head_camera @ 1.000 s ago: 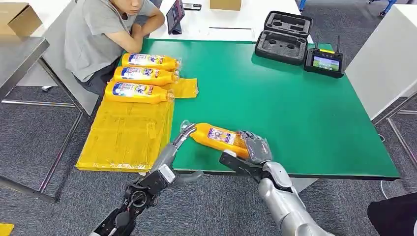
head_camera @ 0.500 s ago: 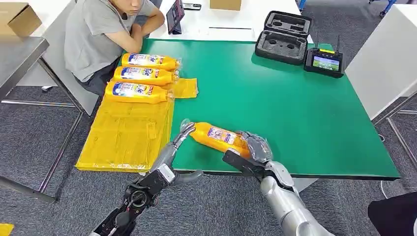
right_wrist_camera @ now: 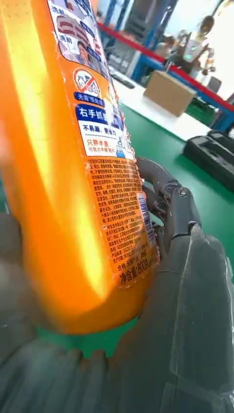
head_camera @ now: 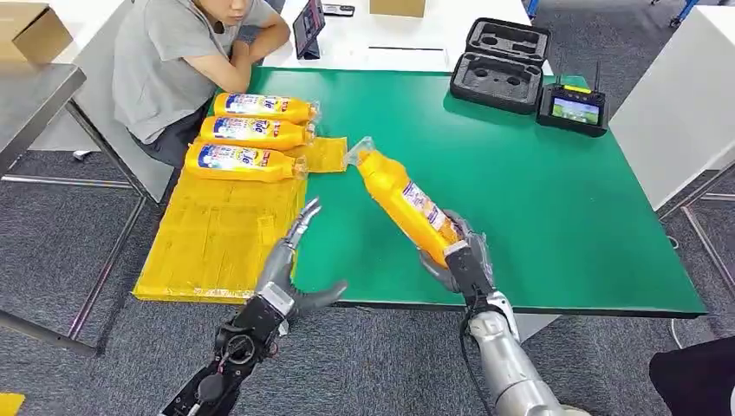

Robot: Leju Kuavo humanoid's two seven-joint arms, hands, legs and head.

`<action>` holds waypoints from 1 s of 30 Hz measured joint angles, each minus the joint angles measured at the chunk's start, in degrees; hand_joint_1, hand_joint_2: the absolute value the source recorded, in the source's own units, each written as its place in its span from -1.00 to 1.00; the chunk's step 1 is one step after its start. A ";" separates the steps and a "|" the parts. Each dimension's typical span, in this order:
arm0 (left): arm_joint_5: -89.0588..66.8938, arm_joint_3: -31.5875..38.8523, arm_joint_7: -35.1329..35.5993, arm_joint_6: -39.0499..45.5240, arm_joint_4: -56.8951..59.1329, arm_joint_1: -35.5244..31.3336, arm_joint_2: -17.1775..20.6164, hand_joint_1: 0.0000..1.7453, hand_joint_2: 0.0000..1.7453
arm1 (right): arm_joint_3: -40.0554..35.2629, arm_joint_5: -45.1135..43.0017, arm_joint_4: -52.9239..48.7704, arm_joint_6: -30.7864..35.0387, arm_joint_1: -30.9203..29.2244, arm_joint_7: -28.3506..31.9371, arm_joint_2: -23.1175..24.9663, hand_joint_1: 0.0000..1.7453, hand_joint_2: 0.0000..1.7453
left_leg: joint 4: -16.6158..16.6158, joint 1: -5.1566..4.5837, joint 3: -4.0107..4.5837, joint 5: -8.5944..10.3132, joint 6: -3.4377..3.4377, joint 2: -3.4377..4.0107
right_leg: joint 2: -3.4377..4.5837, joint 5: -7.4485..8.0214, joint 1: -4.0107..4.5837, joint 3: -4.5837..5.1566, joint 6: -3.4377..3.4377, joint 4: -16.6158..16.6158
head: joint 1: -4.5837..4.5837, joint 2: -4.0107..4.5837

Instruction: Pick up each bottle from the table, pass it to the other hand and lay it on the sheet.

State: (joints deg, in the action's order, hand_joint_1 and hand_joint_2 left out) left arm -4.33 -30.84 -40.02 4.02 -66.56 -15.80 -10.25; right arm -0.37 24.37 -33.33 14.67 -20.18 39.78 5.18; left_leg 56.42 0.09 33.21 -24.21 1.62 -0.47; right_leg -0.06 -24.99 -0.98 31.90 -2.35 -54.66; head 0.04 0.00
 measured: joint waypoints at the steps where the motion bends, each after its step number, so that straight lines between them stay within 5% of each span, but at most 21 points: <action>1: 0.26 0.04 0.00 0.46 -0.80 0.18 -0.02 -1.00 1.00 | -0.58 -0.74 -0.30 0.28 0.18 0.00 -0.06 1.00 1.00 | 0.00 0.00 0.00 0.00 0.00 -0.01 | 0.00 0.00 0.00 0.00 0.00 0.00 | 0.00 0.00; 8: 2.32 0.72 0.00 1.33 -3.52 1.15 -0.04 -1.00 1.00 | -3.72 -5.07 -2.56 0.98 1.26 0.00 -0.44 1.00 1.00 | 0.00 0.00 0.01 0.00 0.00 0.00 | 0.00 0.00 0.00 0.00 0.00 0.00 | 0.00 0.00; 13: 10.95 4.50 0.02 -12.86 -0.36 1.22 -1.59 -1.00 1.00 | -8.67 -9.70 -6.66 -3.21 2.89 0.02 -0.52 1.00 1.00 | 0.00 0.00 0.01 0.00 0.00 0.02 | 0.01 0.00 0.00 0.03 0.00 0.00 | 0.00 0.00; 20: 17.00 7.17 0.50 -24.37 8.76 -0.94 -3.89 -1.00 1.00 | -16.56 -10.57 -10.14 -0.55 4.56 0.07 -0.48 1.00 1.00 | 0.00 0.00 0.03 0.00 0.00 0.00 | 0.01 0.00 0.00 0.05 0.00 0.00 | -0.02 0.00; 30: 21.07 8.41 1.51 -29.53 18.58 -4.26 -5.29 -1.00 1.00 | -23.26 -13.77 -13.88 1.46 5.47 0.09 -0.46 1.00 1.00 | 0.00 0.00 0.04 0.00 0.00 0.00 | 0.00 0.00 0.00 0.05 0.00 0.00 | -0.02 0.00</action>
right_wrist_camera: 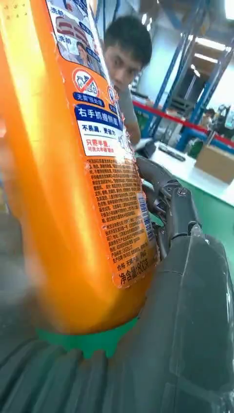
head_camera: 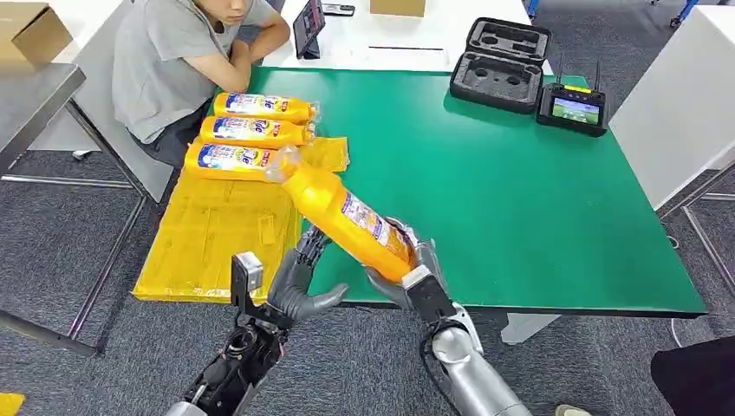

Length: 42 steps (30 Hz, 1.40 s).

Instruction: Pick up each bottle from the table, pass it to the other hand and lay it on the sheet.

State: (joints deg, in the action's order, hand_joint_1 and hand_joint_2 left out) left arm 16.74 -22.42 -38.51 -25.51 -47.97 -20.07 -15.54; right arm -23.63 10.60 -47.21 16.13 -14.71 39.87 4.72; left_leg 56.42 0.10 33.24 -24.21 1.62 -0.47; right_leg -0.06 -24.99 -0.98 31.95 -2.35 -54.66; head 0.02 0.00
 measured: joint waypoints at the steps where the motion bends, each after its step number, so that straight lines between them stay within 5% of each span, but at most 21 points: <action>1: 0.30 0.02 -0.11 -0.35 0.84 -0.36 -0.04 -1.00 1.00 | -0.56 -0.22 -0.17 0.31 0.02 0.00 -0.02 1.00 1.00 | 0.00 0.00 0.00 0.00 0.00 -0.01 | 0.00 0.00 0.00 0.00 0.00 0.00 | 0.02 0.00; 42: 7.45 6.51 -0.20 -5.77 7.56 -5.25 2.71 -1.00 1.00 | -8.65 -1.73 -3.30 9.27 2.14 0.00 -4.02 1.00 1.00 | 0.00 0.00 0.02 0.00 0.00 0.00 | 0.00 0.00 0.00 0.00 0.00 0.00 | 0.02 0.00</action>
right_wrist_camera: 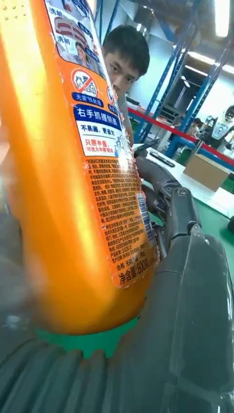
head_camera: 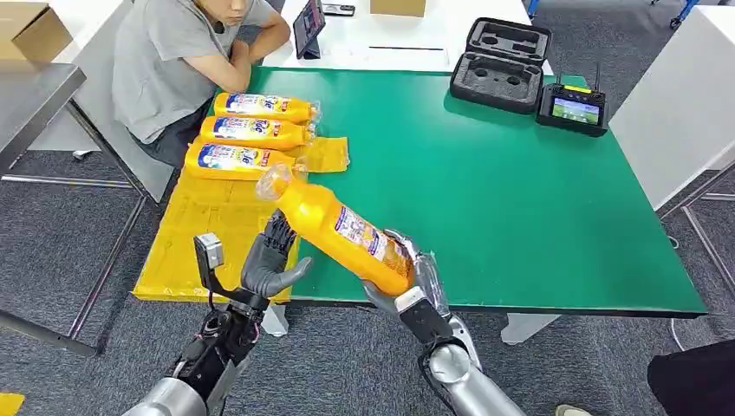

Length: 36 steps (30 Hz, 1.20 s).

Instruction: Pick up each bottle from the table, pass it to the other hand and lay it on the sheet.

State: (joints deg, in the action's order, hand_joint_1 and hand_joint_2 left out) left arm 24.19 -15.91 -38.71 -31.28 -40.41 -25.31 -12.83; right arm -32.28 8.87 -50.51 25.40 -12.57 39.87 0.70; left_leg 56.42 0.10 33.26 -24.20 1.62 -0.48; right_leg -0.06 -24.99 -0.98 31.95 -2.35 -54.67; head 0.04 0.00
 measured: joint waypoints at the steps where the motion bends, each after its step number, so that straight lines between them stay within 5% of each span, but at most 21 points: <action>1: -0.24 -0.02 0.26 -0.17 -0.04 0.00 0.00 -1.00 1.00 | 0.00 -0.13 0.00 -0.06 0.03 -0.02 -0.11 1.00 1.00 | 0.00 0.00 0.00 0.00 0.00 0.00 | 0.00 0.00 0.00 0.00 0.00 0.00 | 0.00 0.00; 36: 0.42 -4.44 6.18 -9.05 0.96 1.08 -3.45 -1.00 1.00 | 2.73 -0.17 -1.22 -3.65 0.95 0.00 -1.20 1.00 1.00 | 0.00 -0.01 0.01 0.00 0.00 0.00 | 0.00 0.00 -0.01 0.00 0.00 0.01 | 0.00 0.00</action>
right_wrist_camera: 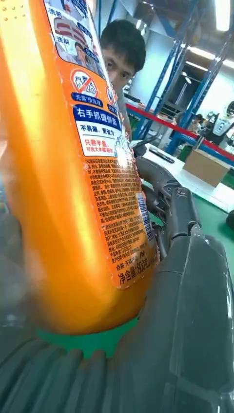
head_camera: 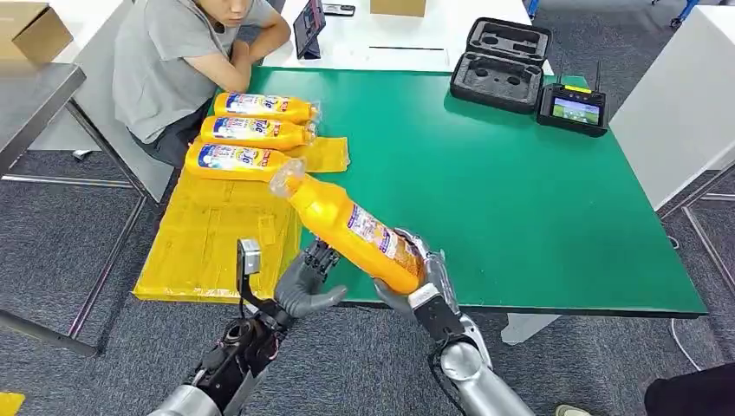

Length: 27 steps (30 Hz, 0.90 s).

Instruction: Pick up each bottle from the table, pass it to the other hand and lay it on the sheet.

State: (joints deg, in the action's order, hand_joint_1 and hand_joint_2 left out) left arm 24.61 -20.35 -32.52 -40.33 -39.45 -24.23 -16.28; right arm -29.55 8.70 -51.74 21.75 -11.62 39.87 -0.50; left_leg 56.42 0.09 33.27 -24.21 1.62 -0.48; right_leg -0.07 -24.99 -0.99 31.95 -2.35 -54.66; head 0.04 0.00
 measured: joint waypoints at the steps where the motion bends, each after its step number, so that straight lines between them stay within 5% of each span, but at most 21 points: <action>1: 0.32 -0.15 0.00 0.24 0.11 -0.04 -0.13 -1.00 1.00 | 0.00 0.02 -0.02 -0.15 0.24 0.00 0.09 1.00 1.00 | 0.00 0.00 0.00 0.00 0.00 0.00 | 0.00 0.00 0.00 0.00 0.00 0.00 | 0.00 0.00; 27: 7.67 -0.26 2.80 -1.20 2.47 -1.62 -1.46 -1.00 1.00 | -1.88 1.33 2.43 -0.33 1.26 -0.02 2.23 1.00 1.00 | 0.00 0.01 0.01 0.00 0.00 0.01 | 0.00 0.00 0.01 0.02 0.00 -0.01 | 0.00 0.00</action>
State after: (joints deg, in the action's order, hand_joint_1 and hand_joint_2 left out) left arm 32.28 -20.61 -29.73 -41.53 -36.98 -25.85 -17.75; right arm -31.43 10.03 -49.31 21.42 -10.36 39.85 1.73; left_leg 56.42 0.10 33.28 -24.21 1.61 -0.47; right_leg -0.07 -24.99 -0.98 31.97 -2.35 -54.67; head 0.04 0.00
